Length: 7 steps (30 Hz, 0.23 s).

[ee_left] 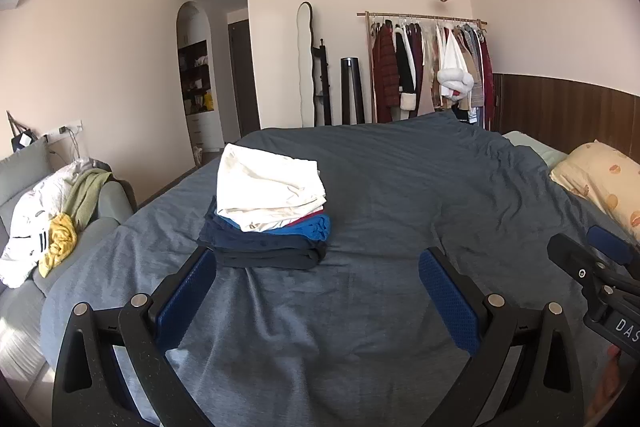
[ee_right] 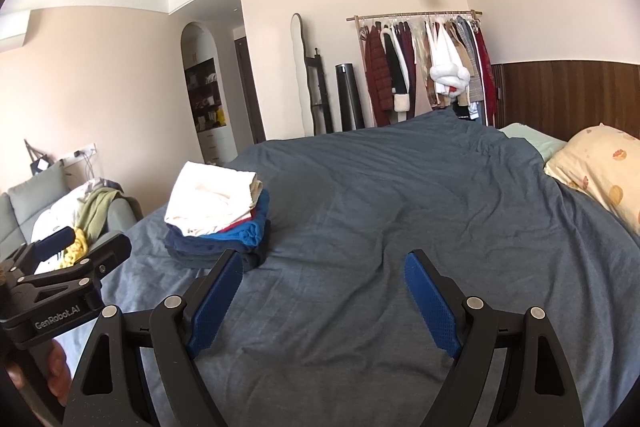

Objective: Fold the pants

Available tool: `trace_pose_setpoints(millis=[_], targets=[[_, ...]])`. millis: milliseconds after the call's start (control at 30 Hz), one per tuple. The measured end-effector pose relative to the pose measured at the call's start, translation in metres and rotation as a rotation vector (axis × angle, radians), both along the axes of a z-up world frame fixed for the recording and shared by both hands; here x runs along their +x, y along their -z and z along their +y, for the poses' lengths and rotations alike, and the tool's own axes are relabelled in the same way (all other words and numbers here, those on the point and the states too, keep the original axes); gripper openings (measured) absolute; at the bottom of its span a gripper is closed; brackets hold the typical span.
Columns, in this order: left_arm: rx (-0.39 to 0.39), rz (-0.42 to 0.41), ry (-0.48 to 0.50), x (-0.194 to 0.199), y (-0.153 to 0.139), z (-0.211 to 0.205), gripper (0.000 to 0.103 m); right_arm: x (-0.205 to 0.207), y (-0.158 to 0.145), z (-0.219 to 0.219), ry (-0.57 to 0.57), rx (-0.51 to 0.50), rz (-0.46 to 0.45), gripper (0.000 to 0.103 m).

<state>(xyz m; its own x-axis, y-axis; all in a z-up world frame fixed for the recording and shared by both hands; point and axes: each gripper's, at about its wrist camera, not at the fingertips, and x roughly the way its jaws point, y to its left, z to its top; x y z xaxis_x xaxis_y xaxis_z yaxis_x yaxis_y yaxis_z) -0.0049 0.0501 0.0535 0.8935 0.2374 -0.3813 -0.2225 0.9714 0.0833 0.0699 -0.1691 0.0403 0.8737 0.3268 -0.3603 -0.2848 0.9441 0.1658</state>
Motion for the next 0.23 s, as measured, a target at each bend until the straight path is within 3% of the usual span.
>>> trace_pose_setpoints(millis=[233], targets=[[0.012, 0.010, -0.032, 0.0013, 0.0006, -0.0037, 0.103, -0.0004, 0.0023, -0.0010, 0.004, 0.000, 0.006, 0.084]])
